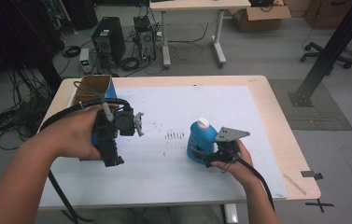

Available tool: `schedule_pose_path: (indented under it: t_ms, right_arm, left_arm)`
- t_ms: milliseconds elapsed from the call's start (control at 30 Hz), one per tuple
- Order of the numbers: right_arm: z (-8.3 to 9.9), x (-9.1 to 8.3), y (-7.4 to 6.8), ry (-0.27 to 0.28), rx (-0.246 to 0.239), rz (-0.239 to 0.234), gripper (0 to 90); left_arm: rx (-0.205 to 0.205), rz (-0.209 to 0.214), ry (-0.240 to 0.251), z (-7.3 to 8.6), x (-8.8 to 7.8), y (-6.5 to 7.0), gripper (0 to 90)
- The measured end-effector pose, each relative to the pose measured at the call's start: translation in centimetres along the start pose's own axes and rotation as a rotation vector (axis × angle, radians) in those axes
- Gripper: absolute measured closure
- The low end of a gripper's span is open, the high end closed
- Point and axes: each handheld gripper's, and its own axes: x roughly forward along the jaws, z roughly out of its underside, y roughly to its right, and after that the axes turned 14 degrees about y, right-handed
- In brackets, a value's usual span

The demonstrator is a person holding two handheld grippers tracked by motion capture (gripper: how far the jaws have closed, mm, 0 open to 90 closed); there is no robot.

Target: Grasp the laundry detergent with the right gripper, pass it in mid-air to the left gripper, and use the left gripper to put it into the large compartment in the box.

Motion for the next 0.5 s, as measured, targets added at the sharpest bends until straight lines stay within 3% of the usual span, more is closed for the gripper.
schedule_pose_path:
  t_ms: [500]
  right_arm:
    - [0.36, -0.08, -0.08, 0.042, -0.003, 0.023, 22.5]
  left_arm:
    - [-0.006, 0.002, 0.000, 0.22, 0.20, -0.15, 0.4]
